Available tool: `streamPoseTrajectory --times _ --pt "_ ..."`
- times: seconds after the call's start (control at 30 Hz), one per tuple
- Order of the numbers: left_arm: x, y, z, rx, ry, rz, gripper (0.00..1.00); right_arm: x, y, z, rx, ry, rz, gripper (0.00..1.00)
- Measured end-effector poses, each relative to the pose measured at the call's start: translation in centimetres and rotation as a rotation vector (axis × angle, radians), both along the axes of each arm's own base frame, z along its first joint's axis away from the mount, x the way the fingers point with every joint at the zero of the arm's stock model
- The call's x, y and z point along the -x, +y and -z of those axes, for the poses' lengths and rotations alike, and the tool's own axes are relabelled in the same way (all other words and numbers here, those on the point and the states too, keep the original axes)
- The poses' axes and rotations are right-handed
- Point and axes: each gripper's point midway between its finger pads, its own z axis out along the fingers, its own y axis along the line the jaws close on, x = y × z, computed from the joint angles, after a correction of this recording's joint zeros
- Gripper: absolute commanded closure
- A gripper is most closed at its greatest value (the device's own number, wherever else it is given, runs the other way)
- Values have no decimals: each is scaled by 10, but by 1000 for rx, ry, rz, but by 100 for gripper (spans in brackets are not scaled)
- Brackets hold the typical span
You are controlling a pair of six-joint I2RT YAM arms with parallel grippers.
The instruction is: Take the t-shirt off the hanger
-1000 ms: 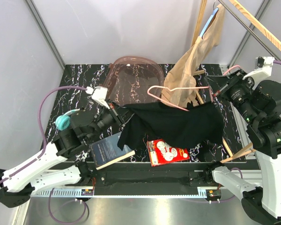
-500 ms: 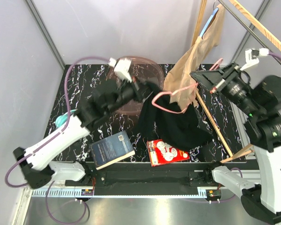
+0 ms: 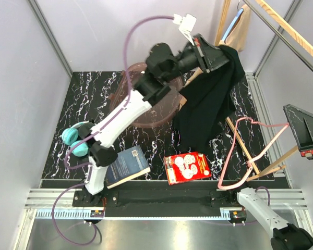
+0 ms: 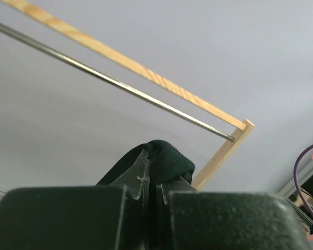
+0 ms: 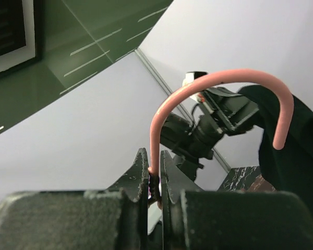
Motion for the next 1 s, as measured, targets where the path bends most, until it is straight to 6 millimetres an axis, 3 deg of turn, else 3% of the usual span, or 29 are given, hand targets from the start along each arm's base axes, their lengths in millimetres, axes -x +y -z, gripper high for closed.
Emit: streamPoseTrajectory --times 0.2,0.3,0.57,0.67,0.77,1.0 --pt "-17 -57 62 -46 100 96 100 -3 -10 9 4 22 63 100" --pt "-24 -73 89 -80 142 106 100 -7 -13 14 16 41 86 100" --pt "-28 -86 112 -111 178 122 100 -4 -16 22 36 47 110 100" --pt "-29 -87 133 -168 185 106 100 -3 -17 24 43 46 115 100" --pt "-32 -85 179 -305 230 64 100 -6 -18 27 51 55 123 100" --pt "-44 -54 322 -714 377 -96 100 -23 -12 47 91 122 127 100"
